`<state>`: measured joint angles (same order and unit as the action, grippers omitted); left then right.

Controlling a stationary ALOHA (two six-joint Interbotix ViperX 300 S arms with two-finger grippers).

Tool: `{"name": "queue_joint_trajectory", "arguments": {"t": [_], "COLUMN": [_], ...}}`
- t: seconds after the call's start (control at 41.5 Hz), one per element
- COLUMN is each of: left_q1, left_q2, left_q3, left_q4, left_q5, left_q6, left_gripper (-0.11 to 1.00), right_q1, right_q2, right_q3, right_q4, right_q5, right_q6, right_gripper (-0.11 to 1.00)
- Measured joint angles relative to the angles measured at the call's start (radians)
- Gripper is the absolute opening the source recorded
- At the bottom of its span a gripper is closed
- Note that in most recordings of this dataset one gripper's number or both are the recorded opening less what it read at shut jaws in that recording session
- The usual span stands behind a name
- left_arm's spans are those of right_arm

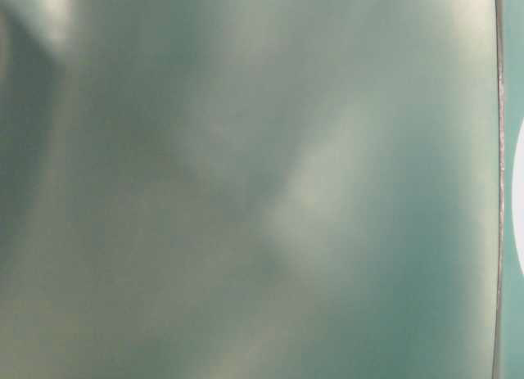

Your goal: Scoop the yellow hexagonal prism block from the bowl with a spoon using the right arm.

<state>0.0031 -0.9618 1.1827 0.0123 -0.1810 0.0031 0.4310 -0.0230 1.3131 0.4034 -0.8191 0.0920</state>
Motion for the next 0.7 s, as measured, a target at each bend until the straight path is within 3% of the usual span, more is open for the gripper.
{"name": "queue_joint_trajectory", "arguments": {"t": [0.698], "left_q1": [0.000], "left_q2": [0.000], "left_q3": [0.000], "left_q4": [0.000], "left_q5": [0.000], "left_q6": [0.000], "left_gripper": [0.01], "right_q1": [0.000], "right_q2": [0.002], "right_q3": [-0.003], "right_q4": [0.014], "right_q5": [0.000], "right_q6": [-0.008], "right_gripper": [0.50]}}
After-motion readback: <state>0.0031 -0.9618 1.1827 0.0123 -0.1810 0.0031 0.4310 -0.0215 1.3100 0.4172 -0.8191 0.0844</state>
